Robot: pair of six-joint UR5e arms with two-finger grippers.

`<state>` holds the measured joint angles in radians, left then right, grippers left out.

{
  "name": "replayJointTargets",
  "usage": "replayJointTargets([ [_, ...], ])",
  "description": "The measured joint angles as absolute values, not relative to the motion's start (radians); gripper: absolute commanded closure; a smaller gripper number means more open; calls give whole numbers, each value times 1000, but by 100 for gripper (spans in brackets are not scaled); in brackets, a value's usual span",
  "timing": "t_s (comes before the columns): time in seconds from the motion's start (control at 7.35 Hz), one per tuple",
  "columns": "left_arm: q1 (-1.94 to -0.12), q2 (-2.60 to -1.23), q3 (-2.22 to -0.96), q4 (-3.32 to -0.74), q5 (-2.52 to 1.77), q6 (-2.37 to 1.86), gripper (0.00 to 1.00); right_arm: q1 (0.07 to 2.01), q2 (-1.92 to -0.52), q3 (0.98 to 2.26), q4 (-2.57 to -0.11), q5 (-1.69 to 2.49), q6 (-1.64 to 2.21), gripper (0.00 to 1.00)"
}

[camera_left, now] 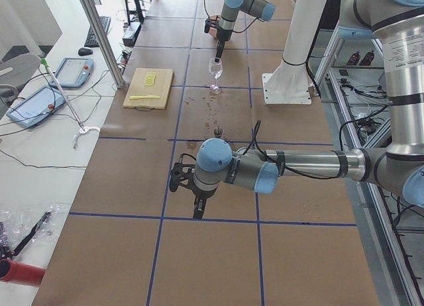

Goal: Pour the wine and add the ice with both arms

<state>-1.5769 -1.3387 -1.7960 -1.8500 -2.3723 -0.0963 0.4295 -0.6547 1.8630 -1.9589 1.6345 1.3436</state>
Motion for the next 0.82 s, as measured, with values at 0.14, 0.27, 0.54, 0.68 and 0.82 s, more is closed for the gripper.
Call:
replayJointTargets([
  [0.14,-1577,-1338,-1795,-1850,-2374,-96,0,466,-665,1880,-1961,1653,1313,0],
  [0.27,-1577,-1338,-1796,-1850,-2378,-95,0,528,-684,1895,-1961,1703,1249,0],
  [0.54,-1577,-1336,-1794,-1850,-2380,-96,0,695,-791,1946,-1959,1864,1023,0],
  [0.68,-1577,-1334,-1792,-1850,-2380,-96,0,778,-876,1964,-1942,1933,874,0],
  [0.82,-1577,-1333,-1792,-1849,-2380,-97,0,854,-973,1973,-1898,1990,732,0],
])
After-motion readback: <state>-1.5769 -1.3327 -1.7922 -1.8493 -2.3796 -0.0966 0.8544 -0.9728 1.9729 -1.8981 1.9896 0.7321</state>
